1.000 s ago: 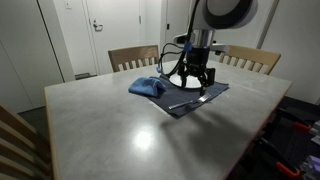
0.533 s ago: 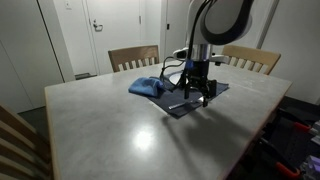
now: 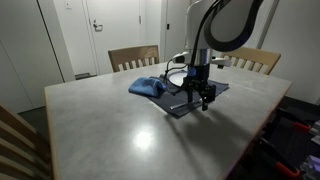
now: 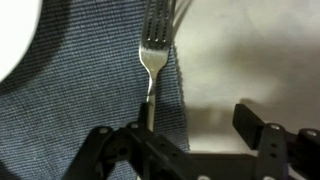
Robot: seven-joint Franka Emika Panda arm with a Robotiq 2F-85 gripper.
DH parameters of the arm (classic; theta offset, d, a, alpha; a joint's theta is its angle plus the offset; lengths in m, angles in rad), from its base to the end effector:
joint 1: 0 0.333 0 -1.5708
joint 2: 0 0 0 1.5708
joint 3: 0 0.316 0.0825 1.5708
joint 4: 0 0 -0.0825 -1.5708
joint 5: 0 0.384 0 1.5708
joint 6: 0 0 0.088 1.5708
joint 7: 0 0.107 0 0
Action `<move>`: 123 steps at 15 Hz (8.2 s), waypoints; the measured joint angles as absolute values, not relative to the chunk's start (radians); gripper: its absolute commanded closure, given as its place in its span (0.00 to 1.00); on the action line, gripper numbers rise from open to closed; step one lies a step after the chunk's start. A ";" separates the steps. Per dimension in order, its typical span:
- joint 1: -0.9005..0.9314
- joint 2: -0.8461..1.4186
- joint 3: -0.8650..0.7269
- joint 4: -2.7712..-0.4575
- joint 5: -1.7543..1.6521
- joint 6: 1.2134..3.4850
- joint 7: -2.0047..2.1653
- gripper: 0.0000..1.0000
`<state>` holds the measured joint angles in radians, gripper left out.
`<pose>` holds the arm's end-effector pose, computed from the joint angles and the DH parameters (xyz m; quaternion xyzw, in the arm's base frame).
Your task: Put the fork on the plate
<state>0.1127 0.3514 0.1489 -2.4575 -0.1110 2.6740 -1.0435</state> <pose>0.4450 0.1280 0.1494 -0.7627 -0.6436 0.0578 0.0282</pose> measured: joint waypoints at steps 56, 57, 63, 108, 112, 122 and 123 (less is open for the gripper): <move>-0.027 0.386 0.192 -2.426 -0.067 2.679 -0.950 0.46; -0.031 0.385 0.193 -2.426 -0.067 2.685 -0.950 0.51; -0.042 0.385 0.199 -2.425 -0.067 2.691 -0.950 0.73; -0.081 0.395 0.112 -2.251 -0.026 2.717 -0.974 0.97; -0.118 0.466 0.144 -2.220 -0.020 2.746 -0.977 0.97; -0.212 0.519 0.224 -2.170 -0.020 2.764 -1.163 0.97; -0.215 0.521 0.228 -2.167 -0.020 2.764 -1.186 0.97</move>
<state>-0.2154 0.5212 0.2280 -2.1670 -0.0205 2.7639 -1.1862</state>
